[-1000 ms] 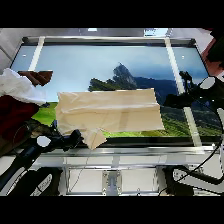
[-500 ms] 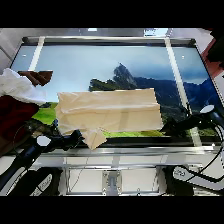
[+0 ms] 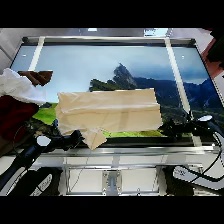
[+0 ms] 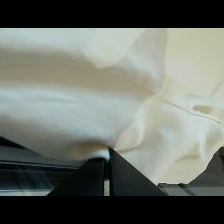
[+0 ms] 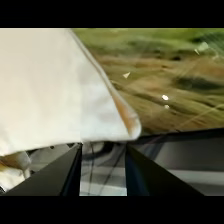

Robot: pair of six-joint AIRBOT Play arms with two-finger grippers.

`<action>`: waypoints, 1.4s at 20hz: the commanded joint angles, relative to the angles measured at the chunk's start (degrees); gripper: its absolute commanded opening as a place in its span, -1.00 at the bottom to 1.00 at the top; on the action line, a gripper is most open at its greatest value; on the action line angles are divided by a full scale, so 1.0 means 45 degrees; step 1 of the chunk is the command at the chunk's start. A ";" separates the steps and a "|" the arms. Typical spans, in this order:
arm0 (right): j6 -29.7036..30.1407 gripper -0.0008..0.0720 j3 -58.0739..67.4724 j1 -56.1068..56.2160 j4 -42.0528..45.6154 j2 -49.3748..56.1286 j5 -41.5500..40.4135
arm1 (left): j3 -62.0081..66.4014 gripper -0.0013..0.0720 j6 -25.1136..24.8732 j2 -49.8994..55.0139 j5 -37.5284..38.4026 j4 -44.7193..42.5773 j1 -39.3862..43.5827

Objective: Fold the shirts.

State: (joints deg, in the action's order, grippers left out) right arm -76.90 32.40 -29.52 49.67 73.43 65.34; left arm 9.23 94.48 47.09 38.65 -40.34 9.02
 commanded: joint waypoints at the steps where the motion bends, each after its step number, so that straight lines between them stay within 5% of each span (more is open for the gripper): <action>1: 0.0097 -0.01 -0.0083 -0.0029 -0.0627 0.0005 -0.1161 | 0.0015 -0.93 -0.0010 0.0005 -0.0005 0.0010 0.0005; 5: 0.0053 -0.13 -0.0083 -0.0029 -0.0675 0.0005 -0.1175 | 0.0015 -0.93 -0.0010 0.0005 -0.0005 0.0005 0.0005; 7: 0.0092 -0.89 -0.0083 -0.0029 -0.0685 0.0005 -0.1166 | 0.0015 -0.92 -0.0010 0.0005 -0.0005 0.0005 0.0005; 11: 0.1088 -0.91 0.0170 -0.0029 -0.1447 0.0005 0.0112 | 0.0699 -0.93 -0.0903 -0.0005 0.0389 -0.0189 0.0000; 15: 0.1103 -0.91 0.1229 -0.0029 -0.1302 -0.0044 0.1812 | 0.2725 -0.93 -0.0991 -0.0015 0.2754 -0.2307 -0.0005; 21: 0.1049 -0.91 0.2215 -0.0029 -0.0185 -0.0996 0.2633 | 0.4731 -0.93 0.0325 -0.0044 0.3755 -0.5586 -0.0005; 28: 0.1059 -0.91 0.3565 0.0000 -0.0364 -0.1467 0.2880 | 0.6994 -0.93 0.0437 -0.0044 0.4177 -0.7223 -0.0005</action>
State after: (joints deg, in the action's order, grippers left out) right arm -72.14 45.89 -29.54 48.31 67.59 77.84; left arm 36.99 95.92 46.96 56.10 -68.60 9.02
